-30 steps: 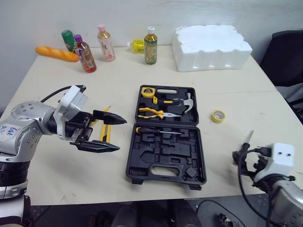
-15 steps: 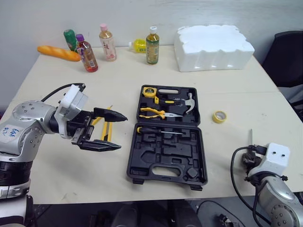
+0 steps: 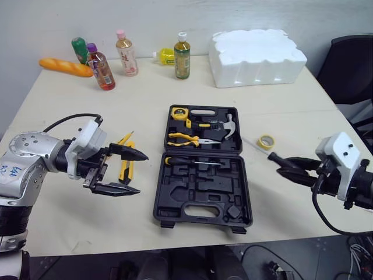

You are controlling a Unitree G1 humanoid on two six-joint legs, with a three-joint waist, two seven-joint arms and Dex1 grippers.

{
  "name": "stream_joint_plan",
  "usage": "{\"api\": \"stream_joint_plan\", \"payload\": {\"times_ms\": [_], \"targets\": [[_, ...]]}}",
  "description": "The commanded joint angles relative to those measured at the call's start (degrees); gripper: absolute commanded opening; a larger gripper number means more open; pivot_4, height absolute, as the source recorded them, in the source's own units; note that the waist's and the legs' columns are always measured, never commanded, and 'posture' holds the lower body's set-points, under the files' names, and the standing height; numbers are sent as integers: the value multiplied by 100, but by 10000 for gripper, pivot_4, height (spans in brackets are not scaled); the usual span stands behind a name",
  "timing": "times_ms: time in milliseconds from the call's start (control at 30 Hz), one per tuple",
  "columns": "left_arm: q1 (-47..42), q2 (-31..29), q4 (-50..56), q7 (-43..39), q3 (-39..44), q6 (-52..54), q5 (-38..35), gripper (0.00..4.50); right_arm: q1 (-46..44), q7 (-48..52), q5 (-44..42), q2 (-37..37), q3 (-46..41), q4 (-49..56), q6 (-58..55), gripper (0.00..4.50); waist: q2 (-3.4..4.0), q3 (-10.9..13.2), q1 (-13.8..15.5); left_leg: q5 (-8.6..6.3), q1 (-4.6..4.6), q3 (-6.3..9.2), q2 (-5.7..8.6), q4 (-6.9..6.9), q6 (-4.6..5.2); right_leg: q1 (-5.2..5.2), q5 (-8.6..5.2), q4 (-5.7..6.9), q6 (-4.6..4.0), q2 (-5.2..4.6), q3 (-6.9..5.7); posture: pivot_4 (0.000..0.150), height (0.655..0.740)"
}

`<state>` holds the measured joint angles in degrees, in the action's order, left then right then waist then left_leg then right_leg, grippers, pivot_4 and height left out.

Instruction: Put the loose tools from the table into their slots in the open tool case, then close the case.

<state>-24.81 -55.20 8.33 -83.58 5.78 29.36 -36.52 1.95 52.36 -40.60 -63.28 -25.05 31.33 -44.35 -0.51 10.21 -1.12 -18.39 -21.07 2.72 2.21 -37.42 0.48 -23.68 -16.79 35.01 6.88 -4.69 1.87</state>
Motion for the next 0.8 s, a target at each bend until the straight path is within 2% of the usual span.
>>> {"api": "stream_joint_plan", "payload": {"times_ms": [33,167,300,400,467,600,800], "targets": [[-50,-155,124,38,129,-77,54,45000,-1160,889,246,-325,1240,-511,335,10879,0,7,-33,-2,-1,-2,0,-10,-4,0,0,2,0,-2,2,1500,7383],[173,-279,143,30,159,-256,232,45000,-2302,1410,876,-154,2600,-903,642,10879,2,9,-45,-10,-6,-6,-3,-24,-11,-9,0,6,-4,-36,1,1500,7383],[362,-350,121,52,212,-409,339,45000,-2995,1614,1382,114,3372,-1258,762,10879,2,10,-34,-1,-28,-8,-2,-21,-35,-34,-2,8,-8,-37,0,1500,7383],[383,-337,142,77,226,-420,326,45000,-3243,1676,1620,255,3638,-1435,781,10879,2,10,-2,1,-56,-12,5,-36,-39,-61,-2,19,-7,-45,-2,1500,7383],[421,-311,245,175,244,-366,291,45000,-3646,1672,2028,571,4141,-1734,774,10879,2,9,-1,1,-76,-14,9,-53,-38,-82,-2,36,-7,-55,-4,1500,7383],[495,-323,273,259,265,-387,314,45000,-4078,1605,2417,1006,4499,-2140,702,10879,2,9,-36,3,-92,-16,14,-71,-40,-100,-1,59,-6,-58,-6,1500,7383],[503,-313,389,355,286,-318,240,45000,-4157,1744,2614,1226,4717,-2106,707,10879,2,9,-31,6,-100,-14,14,-70,-45,-112,-2,65,-7,-56,-15,1500,7383]]}}
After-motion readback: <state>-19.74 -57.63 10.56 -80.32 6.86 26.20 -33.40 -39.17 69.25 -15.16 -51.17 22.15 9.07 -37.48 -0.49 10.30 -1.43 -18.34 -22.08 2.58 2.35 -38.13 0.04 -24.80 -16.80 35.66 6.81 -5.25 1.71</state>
